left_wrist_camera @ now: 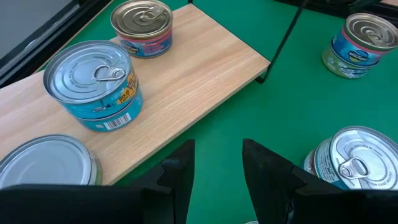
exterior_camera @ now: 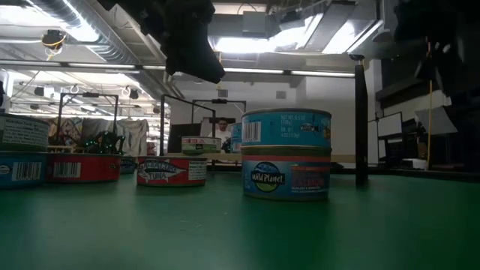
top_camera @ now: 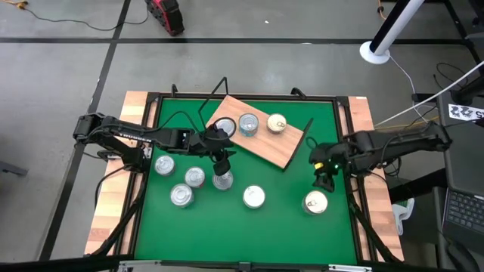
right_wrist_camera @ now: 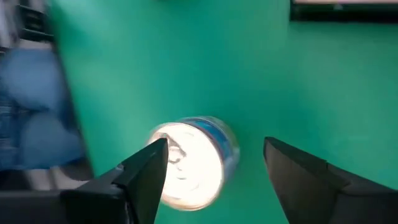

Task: Stack canned seafood by type on shelf
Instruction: Stack the blue-pink tuna can on top of the blue-pink tuna can on the shelf

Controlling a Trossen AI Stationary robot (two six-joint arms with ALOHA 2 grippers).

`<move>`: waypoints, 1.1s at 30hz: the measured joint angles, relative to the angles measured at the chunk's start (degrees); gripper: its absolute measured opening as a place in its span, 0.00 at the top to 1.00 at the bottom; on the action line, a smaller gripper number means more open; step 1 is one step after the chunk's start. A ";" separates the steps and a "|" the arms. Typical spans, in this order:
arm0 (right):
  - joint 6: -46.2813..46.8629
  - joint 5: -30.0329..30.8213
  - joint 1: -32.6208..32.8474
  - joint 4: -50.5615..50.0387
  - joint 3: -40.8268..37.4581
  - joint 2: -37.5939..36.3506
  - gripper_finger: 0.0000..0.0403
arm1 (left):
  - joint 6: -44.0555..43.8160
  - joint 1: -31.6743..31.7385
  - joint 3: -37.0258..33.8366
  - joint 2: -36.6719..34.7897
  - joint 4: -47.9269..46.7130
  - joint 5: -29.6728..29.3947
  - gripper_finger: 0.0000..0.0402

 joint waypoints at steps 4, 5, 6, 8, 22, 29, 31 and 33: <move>5.38 7.10 3.81 -0.03 -3.03 0.49 0.34 | -0.05 0.02 0.00 0.00 0.03 0.00 0.68; 6.61 7.36 4.52 -0.11 -3.86 0.49 0.34 | -0.21 0.02 0.00 0.00 0.02 0.00 0.68; 7.47 7.05 5.10 -0.05 -4.58 0.44 0.34 | -0.58 0.02 0.00 0.00 0.04 0.00 0.68; 8.34 5.84 6.19 0.01 -6.08 0.45 0.34 | -1.25 0.02 0.00 0.00 0.02 -0.02 0.68; 8.26 2.66 9.62 8.57 -12.73 0.45 0.34 | -2.80 0.02 0.00 0.00 0.04 -0.02 0.68; 8.28 1.74 9.56 11.69 -15.64 0.26 0.34 | -2.82 0.02 0.00 0.00 0.04 -0.03 0.68; 8.26 1.48 9.56 12.43 -15.82 0.32 0.34 | -2.82 0.02 0.00 0.00 0.02 -0.02 0.68; 8.24 1.51 9.56 13.36 -15.90 0.36 0.35 | -2.82 0.02 0.00 0.00 0.04 -0.02 0.68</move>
